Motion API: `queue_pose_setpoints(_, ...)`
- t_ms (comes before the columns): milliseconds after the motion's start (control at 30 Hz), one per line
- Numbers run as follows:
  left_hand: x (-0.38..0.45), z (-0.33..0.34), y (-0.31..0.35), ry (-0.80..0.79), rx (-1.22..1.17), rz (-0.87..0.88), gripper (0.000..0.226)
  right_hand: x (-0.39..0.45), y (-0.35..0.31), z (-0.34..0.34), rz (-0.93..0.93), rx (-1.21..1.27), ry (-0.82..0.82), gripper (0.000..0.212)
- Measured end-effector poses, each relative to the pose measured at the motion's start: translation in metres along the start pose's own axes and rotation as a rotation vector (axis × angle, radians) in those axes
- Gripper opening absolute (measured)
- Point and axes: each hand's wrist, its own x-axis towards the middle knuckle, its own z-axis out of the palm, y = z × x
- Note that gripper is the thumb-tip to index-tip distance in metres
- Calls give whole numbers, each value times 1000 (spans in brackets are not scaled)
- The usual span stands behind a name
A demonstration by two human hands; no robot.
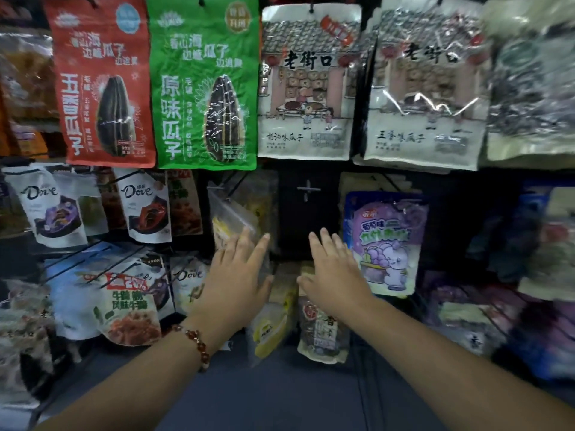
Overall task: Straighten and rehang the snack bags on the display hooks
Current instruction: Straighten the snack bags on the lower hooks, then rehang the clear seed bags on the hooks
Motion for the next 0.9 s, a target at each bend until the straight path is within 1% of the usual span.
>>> queue_pose_setpoints(133,3,-2,47,-22,5,97,71,-20,52,-21,80,-17,-19,82)
queue_pose_setpoints(233,14,3,78,-47,10,147,69,-29,87,-33,125,-37,20,79)
queue_pose_setpoints(300,23,7,93,-76,22,161,69,-34,107,-40,143,-67,38,76)
queue_pose_setpoints(467,48,17,120,-151,10,156,70,-36,146,-46,207,-145,19,81)
queue_pose_setpoints(600,66,28,135,-172,1,154,70,-29,165,-45,247,-108,21,79)
queue_pose_setpoints(633,70,32,138,-185,-9,157,70,-27,169,-42,263,-56,23,76)
queue_pose_setpoints(667,74,37,141,-201,-45,161,69,-24,172,-41,291,50,26,71)
queue_pose_setpoints(700,77,42,144,-216,-116,162,68,-21,174,-40,335,210,36,64)
queue_pose_setpoints(733,79,46,147,-229,-237,159,67,-18,175,-39,381,387,62,59)
queue_pose_setpoints(800,81,55,153,-262,-557,143,65,-10,178,-35,487,696,116,56)
queue_pose_setpoints(867,80,64,160,-288,-790,104,64,-3,183,-30,551,851,157,55)
queue_pose_setpoints(900,80,67,163,-282,-861,77,64,-2,185,-28,564,908,168,49)
